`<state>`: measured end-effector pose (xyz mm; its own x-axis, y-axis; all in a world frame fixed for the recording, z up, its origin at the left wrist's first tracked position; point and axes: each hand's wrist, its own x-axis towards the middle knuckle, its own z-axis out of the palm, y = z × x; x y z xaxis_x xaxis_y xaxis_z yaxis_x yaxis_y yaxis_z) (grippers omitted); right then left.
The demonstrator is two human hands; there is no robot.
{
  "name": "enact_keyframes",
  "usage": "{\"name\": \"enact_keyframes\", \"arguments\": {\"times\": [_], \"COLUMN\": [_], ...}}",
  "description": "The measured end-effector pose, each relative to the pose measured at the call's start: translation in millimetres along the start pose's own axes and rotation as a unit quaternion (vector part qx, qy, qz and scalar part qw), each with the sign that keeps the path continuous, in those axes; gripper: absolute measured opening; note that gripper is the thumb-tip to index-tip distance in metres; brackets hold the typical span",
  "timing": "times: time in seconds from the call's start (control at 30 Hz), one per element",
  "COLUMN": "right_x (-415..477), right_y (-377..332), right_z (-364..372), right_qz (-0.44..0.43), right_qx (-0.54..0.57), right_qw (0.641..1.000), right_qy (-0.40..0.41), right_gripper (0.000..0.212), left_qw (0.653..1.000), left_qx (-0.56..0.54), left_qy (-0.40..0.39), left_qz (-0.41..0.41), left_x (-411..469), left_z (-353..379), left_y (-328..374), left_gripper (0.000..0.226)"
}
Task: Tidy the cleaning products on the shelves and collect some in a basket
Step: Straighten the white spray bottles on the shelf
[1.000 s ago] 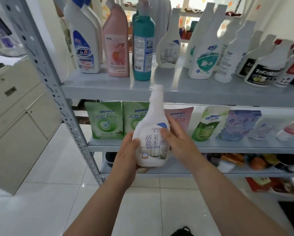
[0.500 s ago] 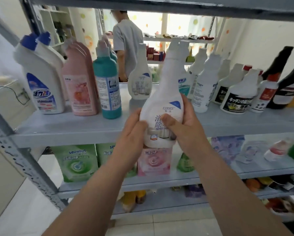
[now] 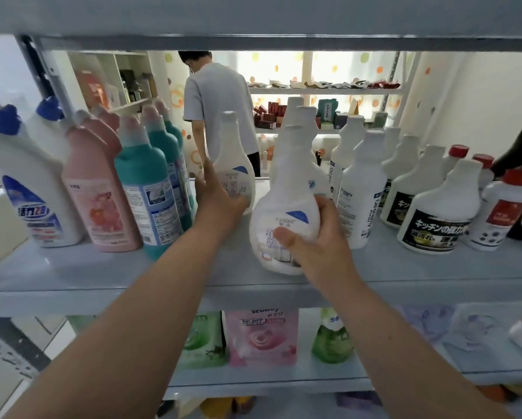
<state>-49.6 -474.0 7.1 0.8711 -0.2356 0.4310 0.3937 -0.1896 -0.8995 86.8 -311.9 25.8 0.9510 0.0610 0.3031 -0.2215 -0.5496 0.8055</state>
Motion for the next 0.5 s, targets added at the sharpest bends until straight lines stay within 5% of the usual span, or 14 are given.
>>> {"name": "enact_keyframes", "arguments": {"times": [0.17, 0.5], "right_x": [0.2, -5.8], "right_y": [11.8, 16.4], "right_z": [-3.8, -3.7], "right_qz": [0.005, 0.005], "right_qx": [0.011, 0.030], "right_qw": [0.999, 0.999], "right_qy": [-0.039, -0.019], "right_gripper": [0.059, 0.061], "left_qw": [0.998, 0.998], "left_qx": [0.041, 0.052], "left_qy": [0.007, 0.029], "left_qz": [-0.044, -0.004], "left_x": [31.7, 1.1], "left_z": [12.0, 7.8], "left_y": [-1.7, -8.2], "left_gripper": [0.123, 0.082]}}
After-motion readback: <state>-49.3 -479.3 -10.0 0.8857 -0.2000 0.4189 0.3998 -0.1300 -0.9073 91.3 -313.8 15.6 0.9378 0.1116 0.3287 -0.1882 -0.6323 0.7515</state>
